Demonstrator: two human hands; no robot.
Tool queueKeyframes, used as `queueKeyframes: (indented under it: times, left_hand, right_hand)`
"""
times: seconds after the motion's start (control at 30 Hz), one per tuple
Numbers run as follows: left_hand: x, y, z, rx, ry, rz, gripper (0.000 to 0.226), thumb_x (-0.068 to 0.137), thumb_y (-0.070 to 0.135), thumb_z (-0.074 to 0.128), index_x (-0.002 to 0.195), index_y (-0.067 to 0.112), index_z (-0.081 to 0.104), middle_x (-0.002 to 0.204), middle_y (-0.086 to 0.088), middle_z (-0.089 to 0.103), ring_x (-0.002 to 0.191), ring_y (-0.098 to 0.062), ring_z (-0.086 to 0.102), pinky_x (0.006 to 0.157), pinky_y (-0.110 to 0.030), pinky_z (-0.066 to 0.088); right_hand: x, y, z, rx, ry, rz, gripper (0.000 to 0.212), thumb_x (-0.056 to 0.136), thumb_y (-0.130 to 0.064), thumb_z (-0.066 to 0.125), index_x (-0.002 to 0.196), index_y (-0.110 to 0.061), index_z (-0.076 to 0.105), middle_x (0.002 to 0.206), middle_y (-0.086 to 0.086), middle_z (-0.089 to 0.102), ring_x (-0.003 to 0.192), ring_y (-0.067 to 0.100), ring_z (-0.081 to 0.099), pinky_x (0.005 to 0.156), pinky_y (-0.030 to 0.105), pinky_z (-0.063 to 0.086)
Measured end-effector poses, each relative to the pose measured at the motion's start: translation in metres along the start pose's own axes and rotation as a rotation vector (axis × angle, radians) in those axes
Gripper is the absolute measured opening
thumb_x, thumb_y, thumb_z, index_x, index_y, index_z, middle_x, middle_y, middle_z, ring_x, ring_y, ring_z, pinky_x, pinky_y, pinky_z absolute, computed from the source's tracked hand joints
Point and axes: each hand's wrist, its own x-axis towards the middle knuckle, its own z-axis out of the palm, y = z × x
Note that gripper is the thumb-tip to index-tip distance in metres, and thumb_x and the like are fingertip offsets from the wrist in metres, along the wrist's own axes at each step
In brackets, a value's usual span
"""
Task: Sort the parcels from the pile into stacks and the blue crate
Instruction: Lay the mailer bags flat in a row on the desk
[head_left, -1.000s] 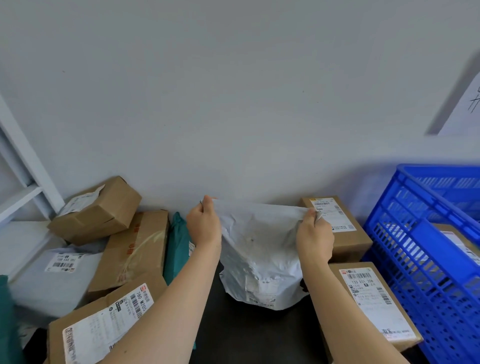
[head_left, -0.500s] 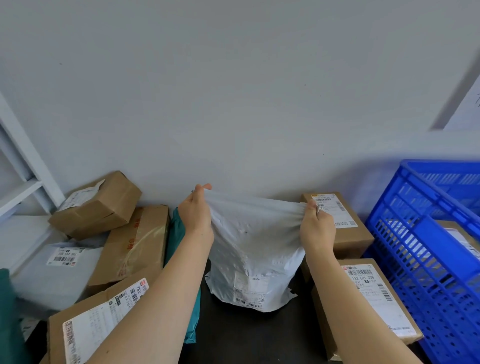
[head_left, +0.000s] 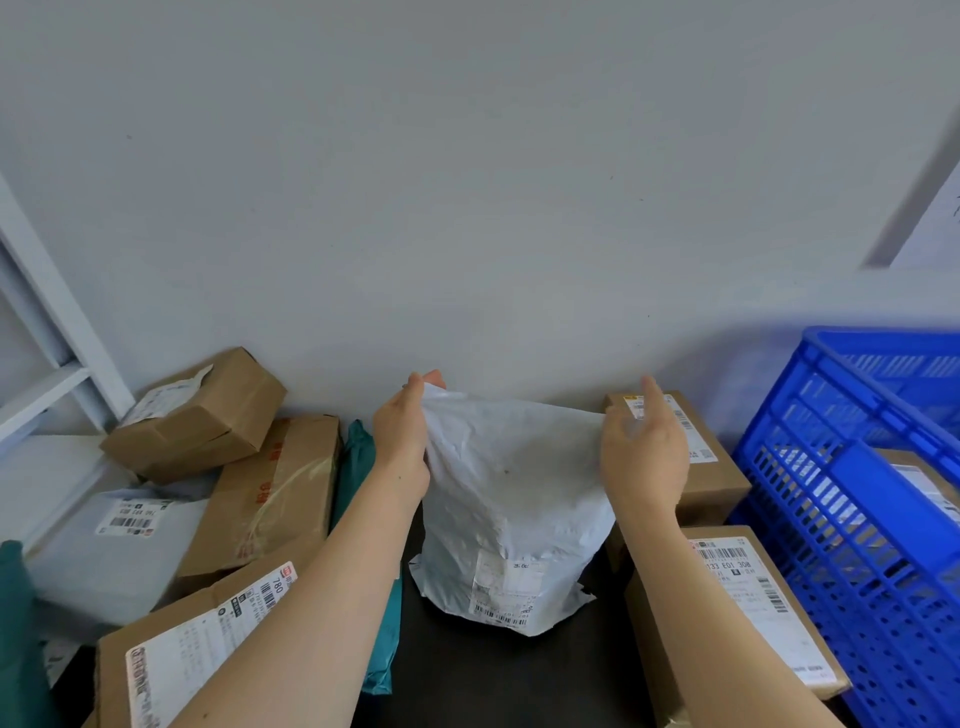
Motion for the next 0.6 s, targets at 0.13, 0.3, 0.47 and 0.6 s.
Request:
queueKeyframes:
  times: [0.13,0.3,0.47,0.6]
  left_hand:
    - [-0.009,0.0,0.009,0.04,-0.135,-0.038,0.038,0.102,0.039,0.037,0.116,0.019,0.066,0.105,0.003,0.063,0.094,-0.012,0.061,0.087,-0.031,0.049]
    - [-0.014,0.004,0.008,-0.063,-0.245,-0.141,0.055,0.099,0.057,0.024,0.119,0.022,0.061,0.109,0.003,0.064,0.114,-0.014,0.053,0.1,-0.045,0.04]
    - [-0.012,-0.003,-0.006,-0.088,-0.242,-0.176,0.052,0.101,0.053,0.024,0.12,0.018,0.058,0.12,0.0,0.06,0.124,-0.013,0.048,0.102,-0.039,0.04]
    - [-0.012,-0.007,-0.014,-0.036,-0.199,-0.149,0.051,0.103,0.048,0.024,0.128,0.017,0.057,0.132,0.0,0.057,0.133,-0.012,0.041,0.115,-0.042,0.026]
  right_hand:
    - [-0.012,-0.023,0.013,-0.158,-0.107,-0.412,0.047,0.094,-0.016,0.053,0.14,-0.013,0.048,0.145,0.004,0.047,0.132,0.025,0.04,0.11,0.034,0.029]
    - [-0.029,-0.031,0.032,-0.283,-0.339,-0.484,0.055,0.092,-0.036,0.055,0.142,-0.014,0.045,0.14,0.0,0.052,0.132,0.02,0.042,0.114,0.03,0.023]
    - [-0.034,-0.039,0.044,-0.558,-0.436,-0.43,0.075,0.083,-0.069,0.046,0.144,-0.026,0.036,0.136,0.004,0.049,0.13,0.027,0.04,0.115,0.046,0.018]
    - [-0.035,-0.046,0.048,-0.769,-0.369,-0.454,0.071,0.082,-0.077,0.035,0.13,-0.026,0.05,0.126,0.007,0.048,0.122,0.029,0.041,0.112,0.049,0.021]
